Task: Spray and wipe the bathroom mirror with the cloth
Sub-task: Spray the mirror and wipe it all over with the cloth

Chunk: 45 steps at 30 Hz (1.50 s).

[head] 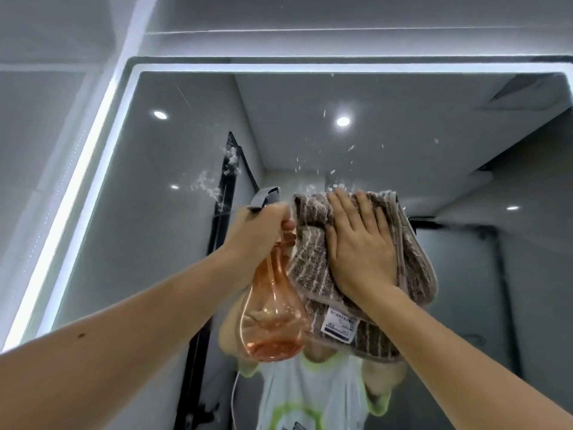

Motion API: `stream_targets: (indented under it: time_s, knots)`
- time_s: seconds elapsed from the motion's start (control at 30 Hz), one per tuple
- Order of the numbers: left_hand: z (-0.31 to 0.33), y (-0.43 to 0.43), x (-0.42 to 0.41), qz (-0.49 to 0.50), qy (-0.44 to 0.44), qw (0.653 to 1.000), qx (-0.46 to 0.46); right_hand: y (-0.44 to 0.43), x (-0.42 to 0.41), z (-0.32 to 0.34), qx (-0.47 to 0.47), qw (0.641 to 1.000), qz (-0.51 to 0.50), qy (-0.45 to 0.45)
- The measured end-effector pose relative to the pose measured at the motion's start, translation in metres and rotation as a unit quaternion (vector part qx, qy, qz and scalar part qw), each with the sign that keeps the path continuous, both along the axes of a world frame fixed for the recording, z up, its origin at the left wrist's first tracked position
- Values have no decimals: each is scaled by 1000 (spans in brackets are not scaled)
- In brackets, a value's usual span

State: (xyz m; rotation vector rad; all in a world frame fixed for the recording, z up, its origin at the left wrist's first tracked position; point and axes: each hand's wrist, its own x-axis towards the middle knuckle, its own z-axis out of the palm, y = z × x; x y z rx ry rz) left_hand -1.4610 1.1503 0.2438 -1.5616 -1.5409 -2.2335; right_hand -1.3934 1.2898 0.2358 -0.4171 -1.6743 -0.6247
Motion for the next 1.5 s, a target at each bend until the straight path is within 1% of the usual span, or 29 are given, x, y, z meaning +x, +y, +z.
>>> stream_targets:
  time_s: [0.07,0.1,0.17,0.23,0.33,0.43,0.5,0.57,0.63,0.73,0.83,0.9,0.93,1.07,1.13,1.23,1.37,1.5]
  knots:
    - [6,3,-13,15,-15,1000,0,-3,-8,24,-17,1000,7,4]
    - [13,5,-23,36,-14,999,-3,-6,-15,36,-22,1000,9,13]
    - [27,6,-53,88,17,995,-32,-14,-28,56,-27,999,2,19]
    - [43,6,-76,129,5,991,-21,-17,-38,66,-35,999,-5,20]
    - [46,3,-86,118,33,992,-12,-17,-42,69,-23,999,3,21]
    - [34,2,-83,92,-4,996,-16,-19,-40,52,2,999,34,-27]
    - [22,1,-78,90,-11,996,22,-20,-39,27,21,995,67,-65]
    - [13,4,-68,81,-41,995,35,-19,-36,5,22,995,64,-78]
    - [5,6,-67,75,-31,996,35,-16,-33,1,19,996,47,-75]
    - [6,0,-84,57,-19,998,-24,-16,-30,4,9,997,20,-76]
    - [3,-4,-111,26,-8,999,-22,-19,-33,12,3,997,1,-71]
    - [2,-20,-102,14,-31,999,-20,-31,-41,25,-9,997,9,-73]
    - [4,-31,-109,0,-30,999,-13,-45,-56,33,-10,997,9,-75]
    - [7,-55,-106,9,-11,1000,22,-62,-78,53,-17,998,-19,-54]
    - [8,-72,-111,17,-21,999,41,-65,-85,53,-27,999,-24,-39]
    - [12,-96,-135,-3,-44,996,72,-77,-100,49,-34,998,-25,-35]
    - [20,-101,-147,5,-14,999,45,-81,-103,51,-28,999,-38,-25]
    - [18,-95,-146,58,30,997,43,-80,-104,52,-24,999,-38,-13]
